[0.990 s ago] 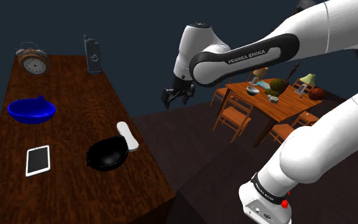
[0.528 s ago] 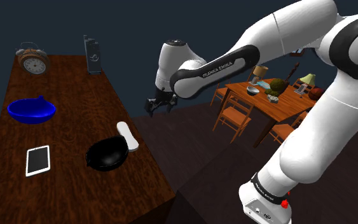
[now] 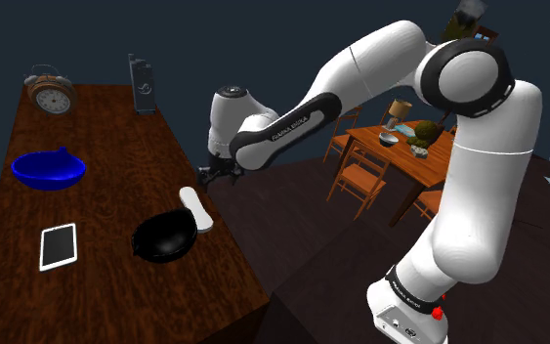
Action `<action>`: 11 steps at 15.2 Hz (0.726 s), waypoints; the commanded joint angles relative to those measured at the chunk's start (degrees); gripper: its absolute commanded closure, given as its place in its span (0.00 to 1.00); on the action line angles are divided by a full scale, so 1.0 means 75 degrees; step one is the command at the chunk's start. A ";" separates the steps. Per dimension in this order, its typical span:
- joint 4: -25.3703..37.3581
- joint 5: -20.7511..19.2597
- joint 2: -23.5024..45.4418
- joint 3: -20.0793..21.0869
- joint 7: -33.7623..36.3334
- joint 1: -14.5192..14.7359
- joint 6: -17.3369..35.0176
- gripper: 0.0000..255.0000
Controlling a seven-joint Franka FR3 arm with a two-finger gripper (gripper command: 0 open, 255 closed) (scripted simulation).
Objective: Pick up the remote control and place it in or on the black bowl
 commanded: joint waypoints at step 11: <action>0.2457 -0.0590 0.2706 -0.0460 0.0641 0.0804 0.0196 0.00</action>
